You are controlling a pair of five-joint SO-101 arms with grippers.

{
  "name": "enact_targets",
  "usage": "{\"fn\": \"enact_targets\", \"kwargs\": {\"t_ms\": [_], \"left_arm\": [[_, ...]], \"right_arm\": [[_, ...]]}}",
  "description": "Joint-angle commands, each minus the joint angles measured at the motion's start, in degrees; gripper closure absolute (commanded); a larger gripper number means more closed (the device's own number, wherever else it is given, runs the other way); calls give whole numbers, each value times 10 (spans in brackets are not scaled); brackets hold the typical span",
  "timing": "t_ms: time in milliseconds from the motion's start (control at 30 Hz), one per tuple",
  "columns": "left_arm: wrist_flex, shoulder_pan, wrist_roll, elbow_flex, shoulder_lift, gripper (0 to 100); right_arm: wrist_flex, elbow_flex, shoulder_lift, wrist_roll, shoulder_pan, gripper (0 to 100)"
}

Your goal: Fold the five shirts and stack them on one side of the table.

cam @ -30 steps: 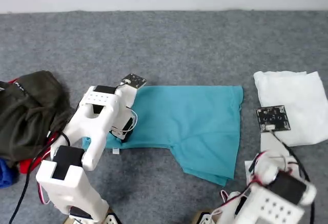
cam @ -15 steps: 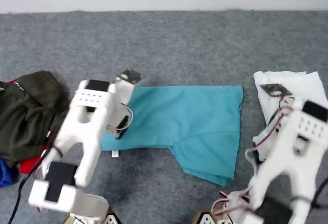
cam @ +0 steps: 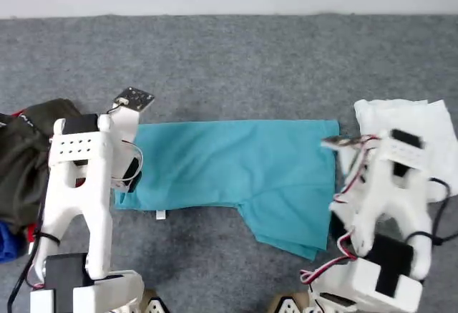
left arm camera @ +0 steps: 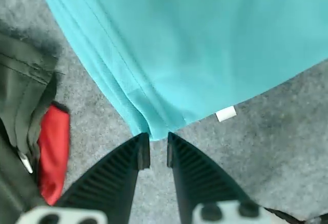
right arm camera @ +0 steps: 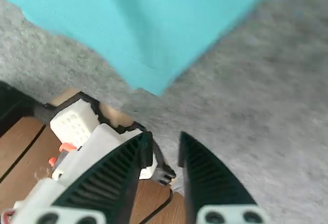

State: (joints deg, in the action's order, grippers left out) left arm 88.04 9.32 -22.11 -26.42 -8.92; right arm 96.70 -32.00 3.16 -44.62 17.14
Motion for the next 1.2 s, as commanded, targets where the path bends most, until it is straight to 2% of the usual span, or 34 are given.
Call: {"fn": "enact_targets", "kwargs": {"t_ms": [0, 200, 667, 800, 1000, 1167], "left_arm": [[-1, -9, -6, -8, -22, 938], [-14, -10, -6, -22, -22, 938], [-14, -10, -6, -22, -22, 938], [-14, -10, -6, -22, -22, 938], [-14, -10, -6, -22, -22, 938], [-14, -9, -6, -22, -21, 938]], "right_arm": [[-37, -41, 7, 13, -40, 887], [-106, -59, 3, 46, -45, 886], [-201, -155, 1, 46, -46, 893], [-209, -159, 1, 44, -59, 975], [-204, -164, 1, 20, -103, 988], [-204, -164, 2, 21, -104, 988]]}}
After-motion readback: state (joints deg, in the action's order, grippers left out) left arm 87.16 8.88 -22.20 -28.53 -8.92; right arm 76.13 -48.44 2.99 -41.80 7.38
